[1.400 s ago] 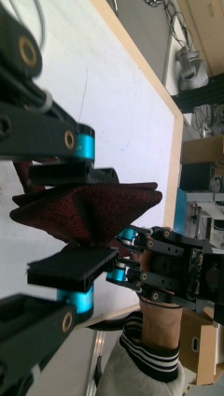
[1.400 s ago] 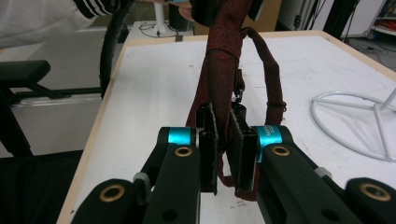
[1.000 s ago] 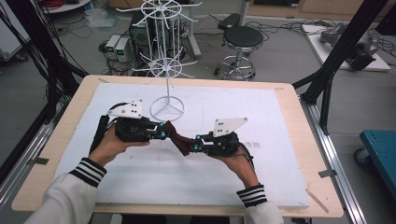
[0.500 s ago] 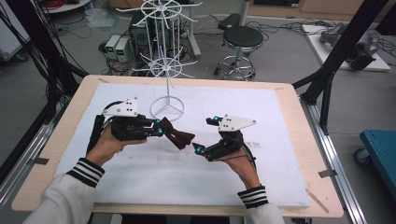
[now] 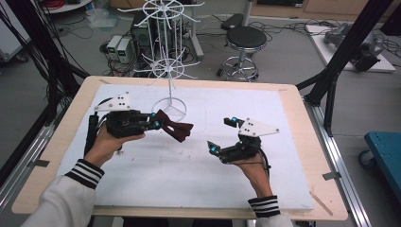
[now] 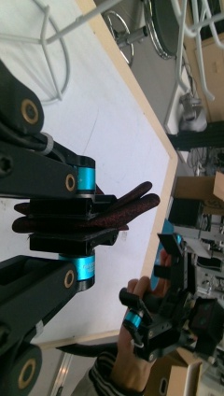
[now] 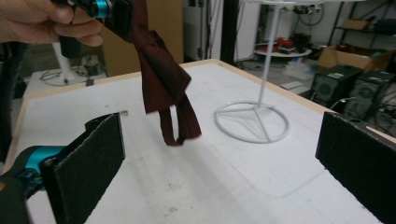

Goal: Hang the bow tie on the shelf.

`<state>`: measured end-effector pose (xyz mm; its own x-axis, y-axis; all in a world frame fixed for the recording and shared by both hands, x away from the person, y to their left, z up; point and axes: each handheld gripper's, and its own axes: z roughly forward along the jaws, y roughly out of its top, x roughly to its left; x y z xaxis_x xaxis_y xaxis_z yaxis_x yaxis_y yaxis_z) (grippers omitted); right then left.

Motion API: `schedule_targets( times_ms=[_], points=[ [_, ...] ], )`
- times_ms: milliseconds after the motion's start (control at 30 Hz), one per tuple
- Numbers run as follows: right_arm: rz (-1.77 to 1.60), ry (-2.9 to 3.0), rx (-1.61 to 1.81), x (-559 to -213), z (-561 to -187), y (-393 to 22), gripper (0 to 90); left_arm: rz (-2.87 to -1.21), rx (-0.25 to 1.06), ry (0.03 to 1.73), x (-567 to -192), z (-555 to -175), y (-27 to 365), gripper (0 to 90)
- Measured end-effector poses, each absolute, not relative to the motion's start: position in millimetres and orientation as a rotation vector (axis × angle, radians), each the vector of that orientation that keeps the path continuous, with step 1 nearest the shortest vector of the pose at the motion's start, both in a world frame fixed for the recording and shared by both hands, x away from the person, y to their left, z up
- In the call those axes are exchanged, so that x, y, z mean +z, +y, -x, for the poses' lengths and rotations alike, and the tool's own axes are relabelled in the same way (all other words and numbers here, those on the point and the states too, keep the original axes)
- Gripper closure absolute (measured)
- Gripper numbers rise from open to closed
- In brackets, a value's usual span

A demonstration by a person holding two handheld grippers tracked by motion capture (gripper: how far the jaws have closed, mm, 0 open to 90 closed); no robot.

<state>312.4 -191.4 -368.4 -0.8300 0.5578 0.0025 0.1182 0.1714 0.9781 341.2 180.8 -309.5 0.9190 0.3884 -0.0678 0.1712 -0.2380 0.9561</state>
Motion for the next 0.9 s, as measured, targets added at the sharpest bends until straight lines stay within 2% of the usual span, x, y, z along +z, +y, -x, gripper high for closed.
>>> schedule_targets(
  times_ms=[533, 900],
  points=[
    [-0.728, 1.925, 1.667, -395.4, -280.2, -240.8, 0.6, -1.8, 0.271, 0.471, -280.3, -353.1, 172.5, 83.9],
    [-0.777, 1.876, 1.652, -413.9, -270.0, -254.2, 0.6, -1.79, 0.313, 0.501, -266.4, -364.9, 165.3, 83.9]
  ],
)
